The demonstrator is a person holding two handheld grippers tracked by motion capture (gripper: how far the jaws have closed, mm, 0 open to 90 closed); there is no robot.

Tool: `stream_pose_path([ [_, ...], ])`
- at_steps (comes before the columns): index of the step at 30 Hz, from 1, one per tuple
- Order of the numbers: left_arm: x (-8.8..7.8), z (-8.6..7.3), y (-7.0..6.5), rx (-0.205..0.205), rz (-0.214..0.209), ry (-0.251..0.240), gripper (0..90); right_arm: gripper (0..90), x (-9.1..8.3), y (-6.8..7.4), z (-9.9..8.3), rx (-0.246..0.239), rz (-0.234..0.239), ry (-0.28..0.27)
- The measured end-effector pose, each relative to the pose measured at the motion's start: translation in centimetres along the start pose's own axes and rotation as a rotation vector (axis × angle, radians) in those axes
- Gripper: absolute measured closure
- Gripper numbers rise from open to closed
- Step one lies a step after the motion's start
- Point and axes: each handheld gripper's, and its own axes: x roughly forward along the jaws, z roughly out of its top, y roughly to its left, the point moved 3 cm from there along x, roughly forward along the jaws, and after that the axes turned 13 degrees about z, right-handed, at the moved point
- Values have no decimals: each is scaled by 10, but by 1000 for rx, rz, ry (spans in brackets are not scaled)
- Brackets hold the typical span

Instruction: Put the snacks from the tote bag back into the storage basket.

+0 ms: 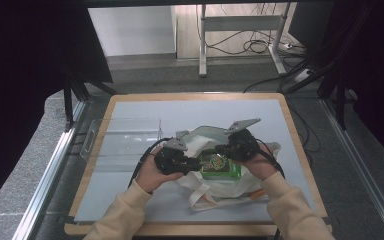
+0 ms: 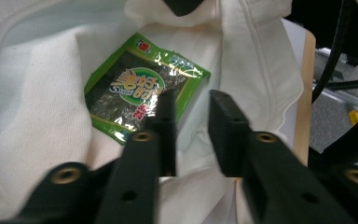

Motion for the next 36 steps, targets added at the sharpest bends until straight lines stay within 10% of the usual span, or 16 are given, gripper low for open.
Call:
stream_pose_path([
  [22, 11, -7, -2, 61, -27, 77, 900, 891, 71, -14, 4, -35, 55, 160],
  [36, 15, -11, -3, 54, -54, 102, 900, 892, 91, -31, 16, -5, 44, 140],
])
